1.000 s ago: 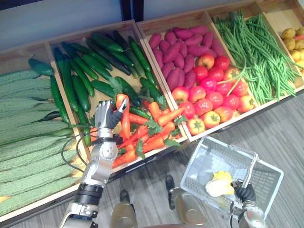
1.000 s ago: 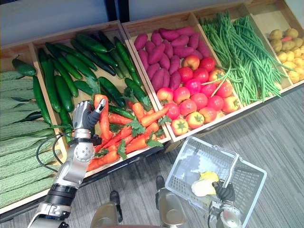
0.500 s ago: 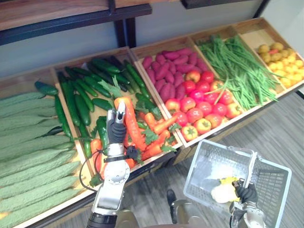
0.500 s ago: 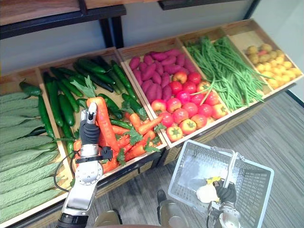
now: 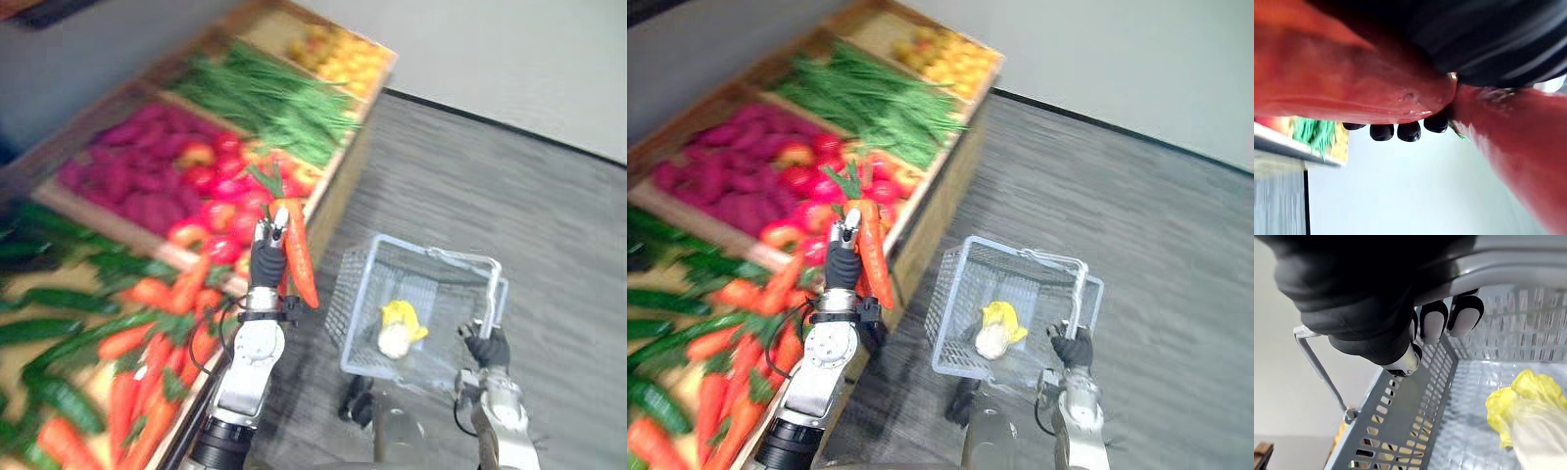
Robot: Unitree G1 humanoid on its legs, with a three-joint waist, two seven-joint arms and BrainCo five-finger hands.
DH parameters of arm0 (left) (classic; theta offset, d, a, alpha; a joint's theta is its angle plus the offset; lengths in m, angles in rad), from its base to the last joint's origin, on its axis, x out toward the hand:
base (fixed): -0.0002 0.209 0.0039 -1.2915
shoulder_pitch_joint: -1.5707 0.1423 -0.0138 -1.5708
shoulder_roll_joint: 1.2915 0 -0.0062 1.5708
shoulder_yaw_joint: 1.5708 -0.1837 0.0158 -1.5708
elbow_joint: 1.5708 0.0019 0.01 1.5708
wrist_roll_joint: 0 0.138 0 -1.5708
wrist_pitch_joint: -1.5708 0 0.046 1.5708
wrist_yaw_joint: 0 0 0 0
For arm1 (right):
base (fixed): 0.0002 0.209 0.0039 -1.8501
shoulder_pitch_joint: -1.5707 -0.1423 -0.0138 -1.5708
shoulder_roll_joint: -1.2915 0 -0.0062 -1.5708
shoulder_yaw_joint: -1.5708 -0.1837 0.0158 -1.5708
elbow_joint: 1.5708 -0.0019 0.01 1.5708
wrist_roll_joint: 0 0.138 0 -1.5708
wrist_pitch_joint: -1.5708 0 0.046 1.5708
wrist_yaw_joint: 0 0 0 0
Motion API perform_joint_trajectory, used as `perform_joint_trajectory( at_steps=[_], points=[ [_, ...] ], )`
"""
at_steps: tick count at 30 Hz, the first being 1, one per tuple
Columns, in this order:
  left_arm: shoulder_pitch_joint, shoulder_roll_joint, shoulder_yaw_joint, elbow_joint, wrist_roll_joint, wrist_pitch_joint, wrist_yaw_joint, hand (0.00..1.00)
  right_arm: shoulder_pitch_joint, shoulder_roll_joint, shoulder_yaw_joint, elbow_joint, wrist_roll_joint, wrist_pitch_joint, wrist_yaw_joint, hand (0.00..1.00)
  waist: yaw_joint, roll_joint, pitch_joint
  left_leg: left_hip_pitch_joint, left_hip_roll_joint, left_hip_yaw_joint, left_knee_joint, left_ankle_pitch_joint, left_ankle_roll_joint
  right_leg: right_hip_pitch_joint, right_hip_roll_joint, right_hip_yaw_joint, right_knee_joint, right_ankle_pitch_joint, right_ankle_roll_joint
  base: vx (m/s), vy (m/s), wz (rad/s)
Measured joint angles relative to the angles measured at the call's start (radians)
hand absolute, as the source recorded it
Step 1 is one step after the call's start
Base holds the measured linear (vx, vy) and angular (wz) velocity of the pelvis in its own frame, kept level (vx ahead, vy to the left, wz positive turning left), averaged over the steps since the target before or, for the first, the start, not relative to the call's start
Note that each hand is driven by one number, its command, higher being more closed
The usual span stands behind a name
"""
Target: Pick vegetable in the basket
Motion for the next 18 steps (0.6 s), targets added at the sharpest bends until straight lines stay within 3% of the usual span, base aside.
perform_joint_trajectory(
  at_steps=[1, 2, 3, 4, 5, 6, 8, 9, 10, 11, 13, 18],
  points=[
    [-0.004, -0.001, -0.002, 0.034, -0.002, 0.001, -0.011, 1.0, -0.017, 0.0, 0.031, -0.001, 0.001, 0.0, 0.011, 1.0, -0.005, 0.002, 0.003, -0.037, 0.057, -0.061, 0.162, 0.064, 0.077, 0.033, 0.036, 0.042, -0.048, 0.031, -0.016, 0.35, -0.104, -1.47],
    [-0.009, -0.001, -0.003, 0.058, -0.005, 0.001, -0.015, 1.0, -0.021, -0.005, 0.044, 0.0, 0.005, 0.001, 0.011, 1.0, -0.003, 0.005, 0.004, -0.059, 0.074, -0.115, 0.225, 0.056, 0.071, 0.054, 0.058, 0.067, -0.07, 0.043, -0.03, 0.27, -0.003, -1.16],
    [-0.013, -0.001, -0.018, 0.094, -0.007, 0.003, -0.019, 1.0, -0.037, -0.011, 0.067, 0.0, 0.011, 0.002, 0.01, 1.0, 0.001, 0.013, 0.012, -0.12, 0.055, -0.26, 0.289, 0.011, 0.005, 0.099, 0.083, 0.104, -0.113, 0.048, -0.039, 0.3, 0.053, -1.16],
    [-0.01, 0.001, -0.037, 0.109, -0.007, 0.005, -0.019, 1.0, -0.051, -0.013, 0.085, -0.004, 0.025, 0.002, 0.008, 1.0, 0.007, 0.01, 0.015, -0.187, -0.02, -0.411, 0.291, -0.031, -0.002, 0.14, 0.092, 0.154, -0.14, 0.057, -0.053, 0.24, 0.092, -1.19],
    [-0.011, 0.001, -0.048, 0.12, -0.007, 0.005, -0.02, 1.0, -0.052, -0.017, 0.096, -0.01, 0.034, 0.002, 0.008, 1.0, 0.018, 0.01, 0.015, -0.215, -0.063, -0.484, 0.275, -0.046, -0.005, 0.159, 0.094, 0.175, -0.153, 0.059, -0.054, 0.21, 0.123, -1.22],
    [-0.009, -0.001, -0.057, 0.127, -0.006, 0.008, -0.019, 1.0, -0.054, -0.03, 0.12, -0.025, 0.05, 0.002, 0.011, 1.0, 0.032, 0.01, 0.015, -0.258, -0.152, -0.614, 0.219, -0.07, -0.023, 0.195, 0.094, 0.221, -0.177, 0.067, -0.048, 0.15, 0.113, -0.96],
    [-0.014, -0.001, -0.072, 0.139, -0.001, 0.008, -0.018, 1.0, -0.056, -0.049, 0.157, -0.054, 0.069, 0.0, 0.018, 1.0, 0.041, 0.013, 0.017, -0.314, -0.252, -0.752, 0.086, -0.071, -0.032, 0.241, 0.097, 0.28, -0.226, 0.086, -0.026, 0.14, 0.148, -1.03],
    [-0.019, -0.002, -0.077, 0.146, 0.004, 0.009, -0.018, 1.0, -0.059, -0.056, 0.173, -0.073, 0.081, 0.0, 0.024, 1.0, 0.043, 0.025, 0.017, -0.324, -0.276, -0.796, -0.017, -0.031, -0.053, 0.26, 0.109, 0.303, -0.253, 0.1, -0.007, 0.11, 0.151, -0.91],
    [-0.029, -0.005, -0.081, 0.155, 0.008, 0.01, -0.018, 1.0, -0.059, -0.065, 0.182, -0.091, 0.09, 0.0, 0.033, 1.0, 0.043, 0.042, 0.018, -0.332, -0.279, -0.818, -0.09, 0.023, -0.061, 0.274, 0.125, 0.318, -0.275, 0.111, 0.008, 0.1, 0.171, -0.9],
    [-0.049, -0.003, -0.092, 0.183, 0.02, 0.013, -0.02, 1.0, -0.062, -0.066, 0.204, -0.107, 0.12, -0.001, 0.057, 1.0, 0.044, 0.044, 0.019, -0.33, -0.275, -0.812, -0.129, 0.034, -0.04, 0.301, 0.138, 0.363, -0.329, 0.137, 0.029, 0.12, 0.187, -0.7],
    [-0.096, -0.004, -0.107, 0.237, 0.04, 0.029, -0.019, 1.0, -0.061, -0.053, 0.239, -0.146, 0.163, -0.001, 0.089, 1.0, 0.024, 0.02, 0.024, -0.304, -0.308, -0.792, -0.214, 0.05, -0.023, 0.303, 0.109, 0.395, -0.375, 0.158, 0.047, 0.13, 0.216, -0.32],
    [-0.188, -0.007, -0.16, 0.359, 0.145, 0.057, -0.02, 1.0, -0.049, -0.045, 0.339, -0.155, 0.271, 0.002, 0.152, 1.0, 0.022, 0.02, 0.023, -0.248, -0.34, -0.76, -0.324, 0.083, -0.003, 0.304, 0.088, 0.43, -0.39, 0.163, 0.058, 0.1, 0.146, -0.12]
  ],
)
